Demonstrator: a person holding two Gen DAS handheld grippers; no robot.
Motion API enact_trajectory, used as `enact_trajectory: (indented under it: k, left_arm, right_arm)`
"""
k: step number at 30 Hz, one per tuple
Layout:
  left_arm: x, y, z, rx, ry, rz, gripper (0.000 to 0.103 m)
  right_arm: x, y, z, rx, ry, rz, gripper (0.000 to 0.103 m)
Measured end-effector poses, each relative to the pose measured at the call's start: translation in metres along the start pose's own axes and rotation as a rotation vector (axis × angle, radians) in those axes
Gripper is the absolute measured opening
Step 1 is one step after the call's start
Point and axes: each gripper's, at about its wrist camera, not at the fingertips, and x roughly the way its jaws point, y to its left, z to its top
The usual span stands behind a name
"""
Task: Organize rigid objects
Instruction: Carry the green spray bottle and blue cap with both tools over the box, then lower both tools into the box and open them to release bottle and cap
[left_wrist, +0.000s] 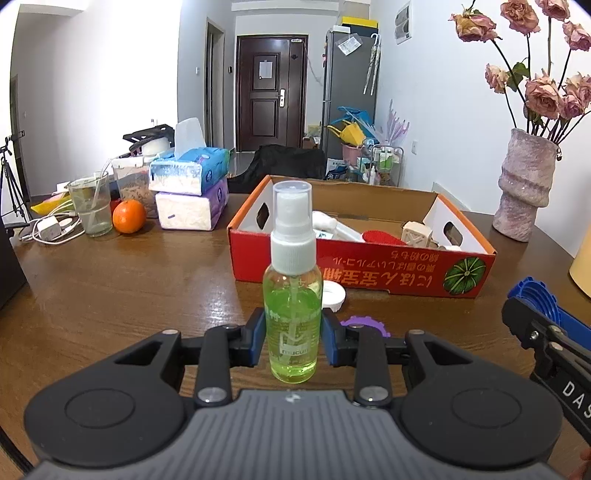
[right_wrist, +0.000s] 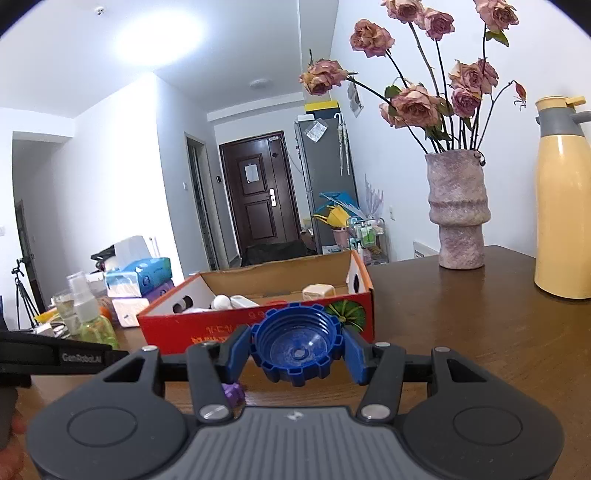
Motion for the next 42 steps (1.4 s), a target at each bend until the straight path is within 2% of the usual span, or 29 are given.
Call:
enact_trajectory:
  k: [16, 42]
  left_arm:
    - [0.005, -0.007, 0.029, -0.013, -0.039, -0.005, 0.032]
    - [0.053, 0.000, 0.069, -0.108, -0.055, -0.011, 0.032]
  right_arm:
    - [0.016, 0.012, 0.016, 0.004, -0.022, 0.034, 0.052]
    - [0.080, 0.019, 0.039, 0.028, -0.049, 0.072, 0.052]
